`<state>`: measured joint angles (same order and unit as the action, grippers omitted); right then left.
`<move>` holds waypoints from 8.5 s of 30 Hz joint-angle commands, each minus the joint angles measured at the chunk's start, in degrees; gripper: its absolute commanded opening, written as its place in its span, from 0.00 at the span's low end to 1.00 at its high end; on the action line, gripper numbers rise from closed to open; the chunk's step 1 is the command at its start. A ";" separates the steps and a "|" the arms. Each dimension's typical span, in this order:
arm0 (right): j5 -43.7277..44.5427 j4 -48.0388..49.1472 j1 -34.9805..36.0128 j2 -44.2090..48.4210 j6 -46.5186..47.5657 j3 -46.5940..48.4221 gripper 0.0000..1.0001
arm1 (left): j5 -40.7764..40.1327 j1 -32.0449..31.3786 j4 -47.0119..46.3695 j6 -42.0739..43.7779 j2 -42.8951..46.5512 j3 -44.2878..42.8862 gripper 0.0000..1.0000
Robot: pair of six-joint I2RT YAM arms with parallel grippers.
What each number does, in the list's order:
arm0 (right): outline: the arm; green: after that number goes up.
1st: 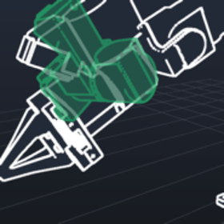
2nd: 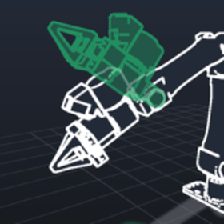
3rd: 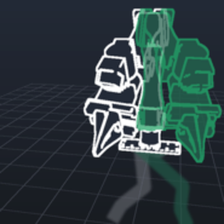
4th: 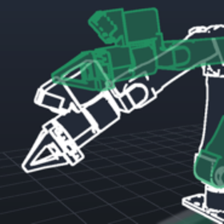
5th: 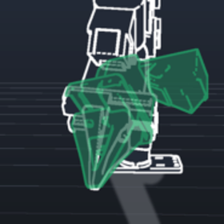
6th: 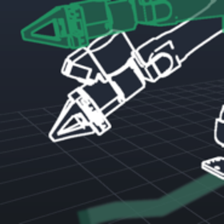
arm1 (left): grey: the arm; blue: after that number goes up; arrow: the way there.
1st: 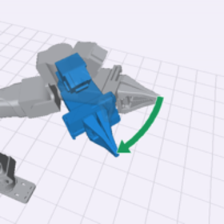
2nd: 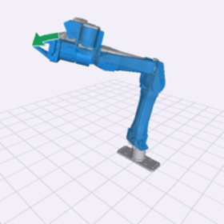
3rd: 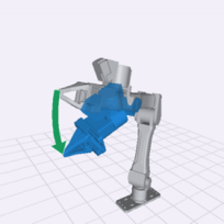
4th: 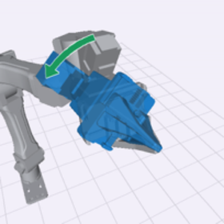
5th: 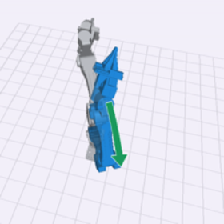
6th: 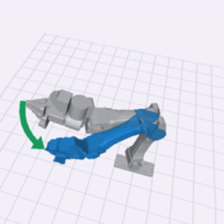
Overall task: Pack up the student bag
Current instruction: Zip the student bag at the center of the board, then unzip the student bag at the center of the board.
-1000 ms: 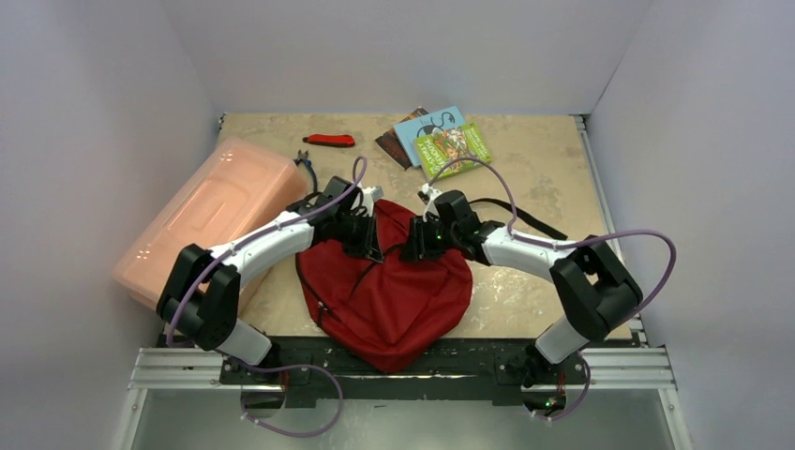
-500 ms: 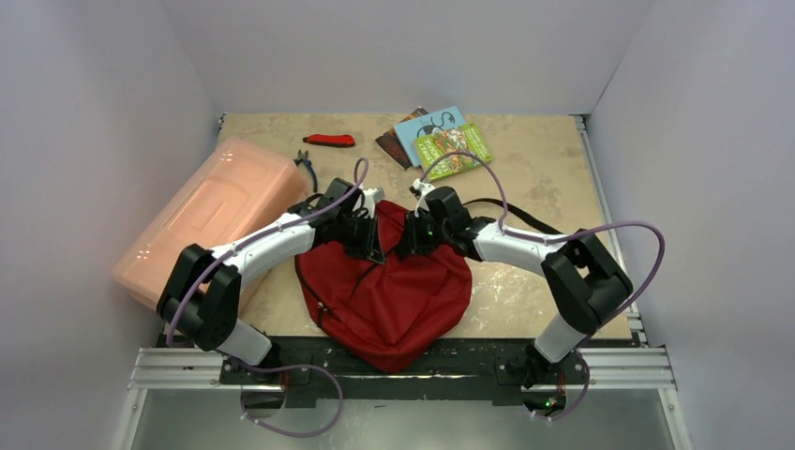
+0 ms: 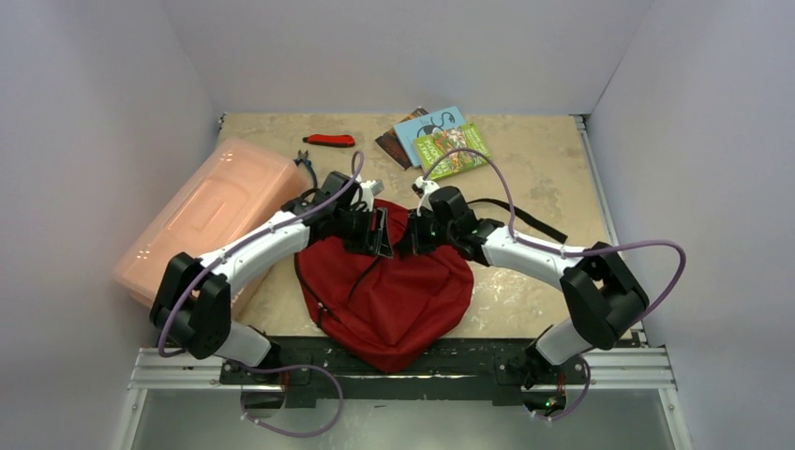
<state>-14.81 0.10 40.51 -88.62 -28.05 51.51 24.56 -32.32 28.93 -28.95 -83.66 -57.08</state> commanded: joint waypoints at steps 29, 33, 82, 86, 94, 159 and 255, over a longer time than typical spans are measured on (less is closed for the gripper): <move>0.27 0.15 1.05 3.91 2.11 -0.35 0.00 | 7.42 0.93 -5.18 -3.37 -24.84 -19.57 0.00; 3.75 -5.03 4.03 5.36 4.66 1.72 0.00 | 1.92 0.98 -7.52 -4.33 -22.95 -19.16 0.00; 13.99 2.37 26.03 19.86 -6.39 -13.01 0.68 | -18.85 2.52 13.39 1.05 8.59 -17.99 0.81; 11.59 5.51 26.01 14.85 -10.27 -14.23 0.66 | -23.89 2.52 14.38 -1.76 18.53 -6.96 0.81; 27.89 -10.85 19.25 11.09 -26.04 -15.15 0.58 | -30.74 2.52 13.94 -11.26 30.67 9.38 0.81; -4.32 -5.40 19.49 14.60 -16.57 -8.75 0.61 | -12.36 -4.11 -7.19 -20.45 46.27 37.14 0.74; 14.90 6.98 18.68 8.16 13.06 -10.15 0.45 | -26.57 -25.95 -2.72 -8.50 22.04 13.96 0.00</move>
<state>0.80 2.44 57.82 -78.74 -17.69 40.27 -2.81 -58.26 28.14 -36.42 -62.85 -43.20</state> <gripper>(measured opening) 0.509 0.009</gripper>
